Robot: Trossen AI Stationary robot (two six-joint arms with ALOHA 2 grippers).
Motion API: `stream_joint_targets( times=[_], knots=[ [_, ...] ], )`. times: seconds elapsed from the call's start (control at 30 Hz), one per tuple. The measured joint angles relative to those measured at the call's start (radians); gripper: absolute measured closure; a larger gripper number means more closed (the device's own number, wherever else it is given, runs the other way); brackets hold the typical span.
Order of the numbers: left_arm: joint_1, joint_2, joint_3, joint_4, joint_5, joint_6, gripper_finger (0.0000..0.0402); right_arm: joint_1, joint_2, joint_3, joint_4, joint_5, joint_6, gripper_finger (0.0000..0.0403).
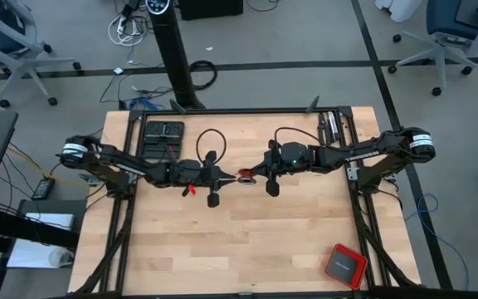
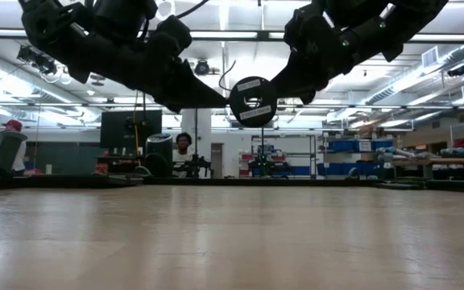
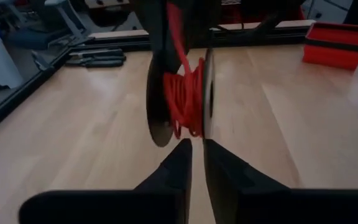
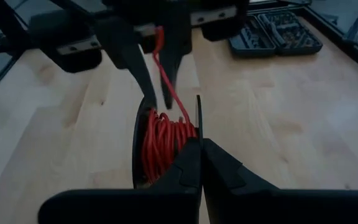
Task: Coil cords
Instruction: Coil the red wire onto the spool
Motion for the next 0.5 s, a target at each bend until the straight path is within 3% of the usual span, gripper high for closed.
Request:
stream_joint_targets(
  times=[0.5],
  knots=[
    [-0.004, 0.025, 0.000, 0.061, 0.003, 0.013, 0.0351, 0.001, 0.001, 0.000, 0.066, -0.017, 0.007, 0.0403]
  ],
)
